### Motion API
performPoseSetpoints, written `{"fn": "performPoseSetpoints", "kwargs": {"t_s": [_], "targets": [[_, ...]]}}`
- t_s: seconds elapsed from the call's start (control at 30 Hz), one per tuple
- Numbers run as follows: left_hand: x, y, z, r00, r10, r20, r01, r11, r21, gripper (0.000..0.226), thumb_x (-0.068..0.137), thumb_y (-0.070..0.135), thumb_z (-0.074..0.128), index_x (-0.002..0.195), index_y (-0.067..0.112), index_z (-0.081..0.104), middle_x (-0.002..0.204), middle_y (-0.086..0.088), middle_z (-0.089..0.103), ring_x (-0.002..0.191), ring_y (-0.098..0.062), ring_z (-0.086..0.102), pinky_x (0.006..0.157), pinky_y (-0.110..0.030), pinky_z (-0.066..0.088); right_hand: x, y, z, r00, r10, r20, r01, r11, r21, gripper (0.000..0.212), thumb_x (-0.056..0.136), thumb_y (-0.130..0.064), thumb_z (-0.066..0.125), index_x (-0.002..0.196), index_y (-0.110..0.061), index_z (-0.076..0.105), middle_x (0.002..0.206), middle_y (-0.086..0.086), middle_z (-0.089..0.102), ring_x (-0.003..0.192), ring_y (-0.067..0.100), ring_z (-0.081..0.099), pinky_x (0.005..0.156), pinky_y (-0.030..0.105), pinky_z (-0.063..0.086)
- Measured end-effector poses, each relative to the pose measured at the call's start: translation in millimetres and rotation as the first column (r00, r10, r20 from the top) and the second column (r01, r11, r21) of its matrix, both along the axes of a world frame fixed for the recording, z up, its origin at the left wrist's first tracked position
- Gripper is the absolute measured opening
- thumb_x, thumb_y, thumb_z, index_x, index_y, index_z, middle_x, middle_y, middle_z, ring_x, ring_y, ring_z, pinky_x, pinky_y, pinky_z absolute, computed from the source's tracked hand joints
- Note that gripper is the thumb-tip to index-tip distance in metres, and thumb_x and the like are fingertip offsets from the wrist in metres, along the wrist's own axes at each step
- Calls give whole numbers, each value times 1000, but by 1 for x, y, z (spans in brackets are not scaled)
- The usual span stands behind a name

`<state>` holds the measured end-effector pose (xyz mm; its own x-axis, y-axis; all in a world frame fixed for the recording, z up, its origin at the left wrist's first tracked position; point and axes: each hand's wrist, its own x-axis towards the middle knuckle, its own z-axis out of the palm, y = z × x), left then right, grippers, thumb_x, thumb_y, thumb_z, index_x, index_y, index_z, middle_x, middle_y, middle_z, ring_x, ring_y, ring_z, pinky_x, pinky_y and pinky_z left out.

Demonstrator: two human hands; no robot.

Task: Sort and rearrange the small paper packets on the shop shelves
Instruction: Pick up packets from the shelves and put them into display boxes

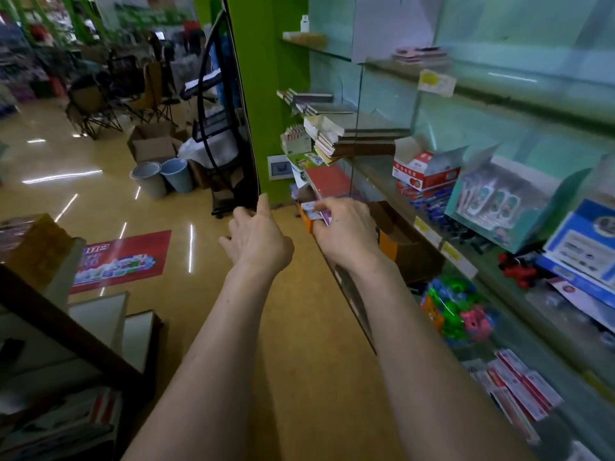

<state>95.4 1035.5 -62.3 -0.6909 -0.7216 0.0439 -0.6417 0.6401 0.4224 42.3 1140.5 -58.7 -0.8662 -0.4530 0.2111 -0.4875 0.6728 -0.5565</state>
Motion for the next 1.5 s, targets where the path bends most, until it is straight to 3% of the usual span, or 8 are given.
{"fn": "performPoseSetpoints", "kwargs": {"t_s": [0.2,0.37,0.43,0.6,0.73,0.97,1.23,1.5], "targets": [[-65,-13,21,998,-45,-37,43,998,-48,79,87,16,63,149,30,16,139,-12,33,129,-31,33,104,-45,27,-62,-12,11,999,-32,-13,31,998,-52,33,95,-21,55,128,-19,56,130,7,55,126,26,41,104,45,40],[-117,-14,34,989,-134,-64,127,987,-99,72,87,30,65,145,30,22,136,-14,36,126,-34,36,101,-48,28,-104,-13,23,995,-84,-49,80,994,-78,35,94,-23,54,128,-19,57,125,7,58,121,26,46,101,44,43],[-137,-14,45,984,-167,-65,158,979,-128,73,87,27,64,145,28,21,139,-14,33,129,-35,34,103,-49,27,-118,-13,33,992,-89,-89,83,994,-71,34,94,-23,54,127,-18,58,122,6,60,120,26,48,100,42,43],[-186,-19,81,956,-278,-91,247,934,-258,61,88,30,62,141,19,32,141,-15,33,132,-35,32,104,-50,28,-159,-12,66,967,-169,-193,152,984,-97,30,92,-21,53,121,-15,63,120,8,62,118,29,50,99,40,43],[-226,-28,105,920,-379,-102,331,888,-319,58,89,29,61,140,21,35,142,-14,31,133,-34,31,105,-50,26,-190,-19,83,948,-229,-221,215,973,-87,36,93,-21,54,128,-13,59,127,9,60,123,28,47,103,39,41],[-295,-58,140,815,-573,-84,489,759,-429,55,90,31,57,140,21,35,135,-14,36,128,-34,35,103,-48,27,-241,-44,113,892,-346,-291,354,935,-24,39,93,-23,54,131,-16,56,132,8,56,127,28,43,103,35,35],[-373,-111,180,687,-727,22,615,564,-551,43,90,21,54,131,15,42,130,-16,39,121,-35,40,98,-47,32,-305,-67,160,804,-495,-331,525,851,4,36,88,-16,52,124,-17,62,128,13,59,123,35,47,99,36,42],[-432,-131,212,578,-810,96,686,420,-594,52,90,20,55,139,15,37,134,-18,36,124,-36,37,102,-48,31,-357,-79,201,763,-540,-354,625,757,192,41,90,-14,50,131,-17,56,133,11,55,127,32,43,102,38,42]]}}
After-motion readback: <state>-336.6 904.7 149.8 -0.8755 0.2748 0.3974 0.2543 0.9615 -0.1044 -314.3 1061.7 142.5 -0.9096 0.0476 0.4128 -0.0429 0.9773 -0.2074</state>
